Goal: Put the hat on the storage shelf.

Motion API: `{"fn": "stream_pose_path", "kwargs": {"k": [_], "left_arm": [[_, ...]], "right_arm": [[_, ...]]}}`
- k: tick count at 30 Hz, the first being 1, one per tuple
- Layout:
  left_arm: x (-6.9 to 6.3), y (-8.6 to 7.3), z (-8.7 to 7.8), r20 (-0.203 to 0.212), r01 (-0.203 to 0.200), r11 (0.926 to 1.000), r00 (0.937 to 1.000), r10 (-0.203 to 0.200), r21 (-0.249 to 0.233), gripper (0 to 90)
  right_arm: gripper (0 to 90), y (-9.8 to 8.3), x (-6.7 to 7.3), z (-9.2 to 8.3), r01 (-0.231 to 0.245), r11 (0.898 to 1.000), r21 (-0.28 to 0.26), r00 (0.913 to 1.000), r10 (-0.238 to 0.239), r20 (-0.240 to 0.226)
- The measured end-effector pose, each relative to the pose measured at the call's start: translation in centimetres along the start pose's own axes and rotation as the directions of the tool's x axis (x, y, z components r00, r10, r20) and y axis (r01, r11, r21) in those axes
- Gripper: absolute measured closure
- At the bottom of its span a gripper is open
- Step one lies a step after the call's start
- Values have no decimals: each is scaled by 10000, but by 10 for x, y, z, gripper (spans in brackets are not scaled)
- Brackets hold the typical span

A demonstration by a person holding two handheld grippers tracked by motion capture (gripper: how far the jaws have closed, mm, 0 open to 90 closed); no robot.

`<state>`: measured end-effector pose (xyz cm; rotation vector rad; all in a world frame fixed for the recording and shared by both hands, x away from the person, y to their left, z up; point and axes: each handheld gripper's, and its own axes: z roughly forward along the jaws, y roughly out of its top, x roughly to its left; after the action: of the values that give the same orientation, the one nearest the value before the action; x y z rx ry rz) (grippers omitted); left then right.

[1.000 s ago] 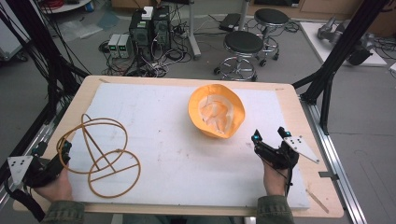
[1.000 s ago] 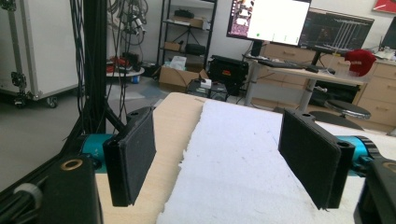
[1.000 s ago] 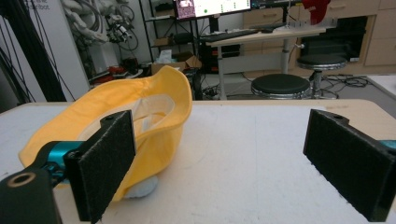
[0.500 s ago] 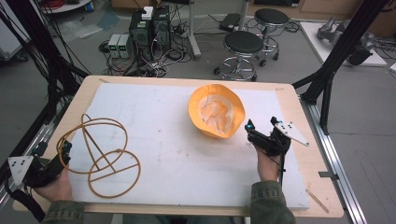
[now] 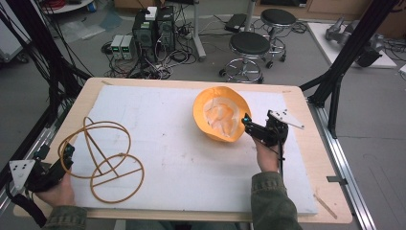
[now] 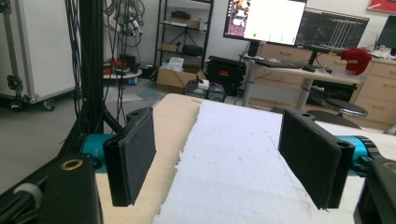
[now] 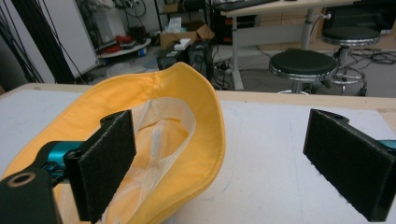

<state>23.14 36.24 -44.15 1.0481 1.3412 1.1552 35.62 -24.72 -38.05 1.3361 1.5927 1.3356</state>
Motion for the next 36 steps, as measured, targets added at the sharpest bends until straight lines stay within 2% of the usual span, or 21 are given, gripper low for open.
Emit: {"fn": "stream_pose_path", "kwargs": {"k": [8, 12, 17, 20, 25, 29, 31, 32, 34, 36], "left_arm": [[-1, 0, 1, 67, -5, 10000, 10000, 5, -14, 275], [-1, 0, 1, 149, -28, 10000, 9999, 28, -37, 275], [-1, 0, 1, 163, -13, 10000, 9999, 14, -39, 275], [-1, 0, 1, 155, 14, 10000, 9999, -13, -54, 275], [-1, 0, 2, 156, 5, 10000, 9999, -5, -19, 275], [-2, 0, 2, 149, -22, 10000, 9999, 22, -8, 275], [-2, 0, 2, 147, -27, 10000, 9999, 28, -8, 275], [-2, 0, 2, 155, -27, 10000, 9999, 27, -4, 275], [-2, 0, 2, 152, -24, 10000, 9999, 24, -21, 275], [-2, 0, 2, 151, -27, 10000, 9999, 28, -14, 275]], "right_arm": [[80, 5, 2, 26, -38, 9965, 830, 10000, 32, 69], [80, 4, 3, 36, -373, 9916, 1241, 9992, 384, -59], [81, 4, 5, 45, -318, 9875, 1545, 9995, 320, 17], [80, 0, -1, 51, -613, 9805, 1869, 9980, 578, 241], [81, -3, -9, 54, -1114, 9679, 2253, 9936, 1122, 92], [82, -4, -11, 55, -1458, 9571, 2503, 9879, 1545, -152], [99, -4, -11, 56, -1514, 9549, 2553, 9866, 1619, -207], [170, -4, -11, 56, -1546, 9511, 2675, 9834, 1740, -506], [183, -4, -11, 56, -1627, 9490, 2700, 9816, 1833, -526], [215, -4, -11, 57, -1826, 9403, 2874, 9772, 2057, -521]]}}
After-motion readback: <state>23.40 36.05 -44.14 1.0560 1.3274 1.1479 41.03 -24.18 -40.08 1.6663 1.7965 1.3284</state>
